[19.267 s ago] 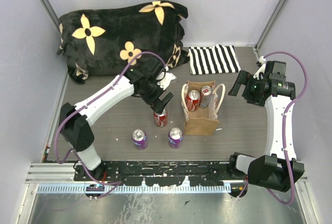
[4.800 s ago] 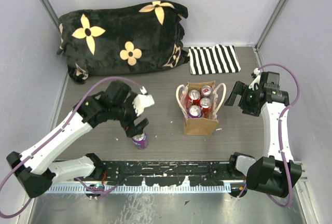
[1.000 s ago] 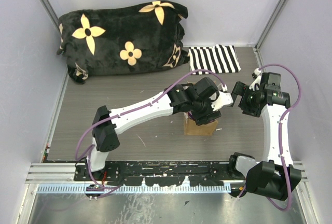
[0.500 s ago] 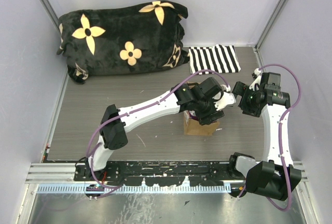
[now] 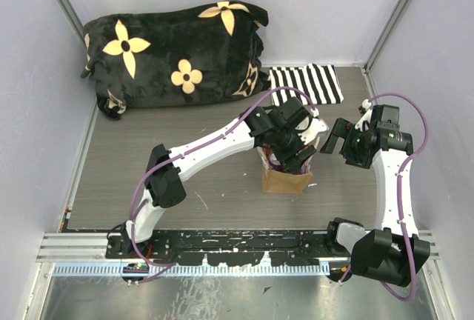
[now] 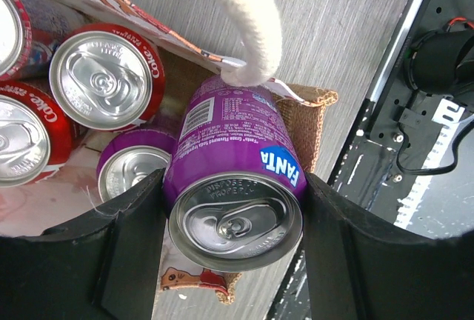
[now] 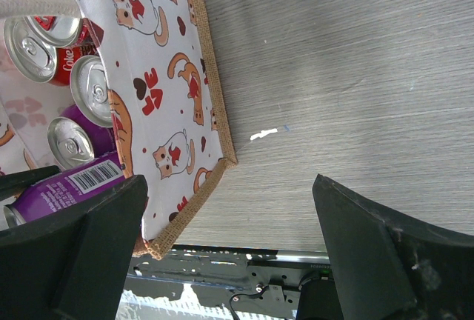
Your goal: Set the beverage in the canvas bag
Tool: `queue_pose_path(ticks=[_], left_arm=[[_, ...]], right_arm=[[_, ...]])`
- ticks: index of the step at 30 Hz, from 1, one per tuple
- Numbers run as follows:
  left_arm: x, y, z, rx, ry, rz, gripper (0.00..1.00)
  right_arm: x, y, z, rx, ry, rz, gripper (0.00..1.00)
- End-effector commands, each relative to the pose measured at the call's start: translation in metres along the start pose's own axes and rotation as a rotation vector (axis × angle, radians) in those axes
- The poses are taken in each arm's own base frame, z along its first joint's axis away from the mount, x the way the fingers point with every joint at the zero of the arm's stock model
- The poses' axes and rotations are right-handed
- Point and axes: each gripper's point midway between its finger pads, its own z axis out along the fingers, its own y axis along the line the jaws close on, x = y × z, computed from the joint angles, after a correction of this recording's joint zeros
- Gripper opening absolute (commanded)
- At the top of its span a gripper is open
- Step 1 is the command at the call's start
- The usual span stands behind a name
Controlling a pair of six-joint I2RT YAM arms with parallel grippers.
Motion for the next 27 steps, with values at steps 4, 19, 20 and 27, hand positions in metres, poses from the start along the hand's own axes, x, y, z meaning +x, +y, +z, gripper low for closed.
queue_pose_path(ticks=[4, 19, 20, 27], left_arm=[[-0.008, -0.019, -0.008, 0.043, -0.009, -0.126, 0.0], [0.005, -0.001, 0.023, -0.127, 0.045, -0.162, 0.0], [0.006, -0.001, 0.023, -0.134, 0.048, -0.16, 0.0], [0.012, -0.016, 0.032, -0.126, 0.067, -0.137, 0.0]], right_arm=[[-0.009, 0.003, -0.002, -0.017, -0.043, -0.007, 1.0], [-0.006, 0.003, 0.001, -0.023, -0.035, -0.005, 1.0], [-0.007, 0.003, 0.001, -0.024, -0.037, -0.006, 1.0], [-0.005, 0.003, 0.003, -0.028, -0.032, -0.003, 1.0]])
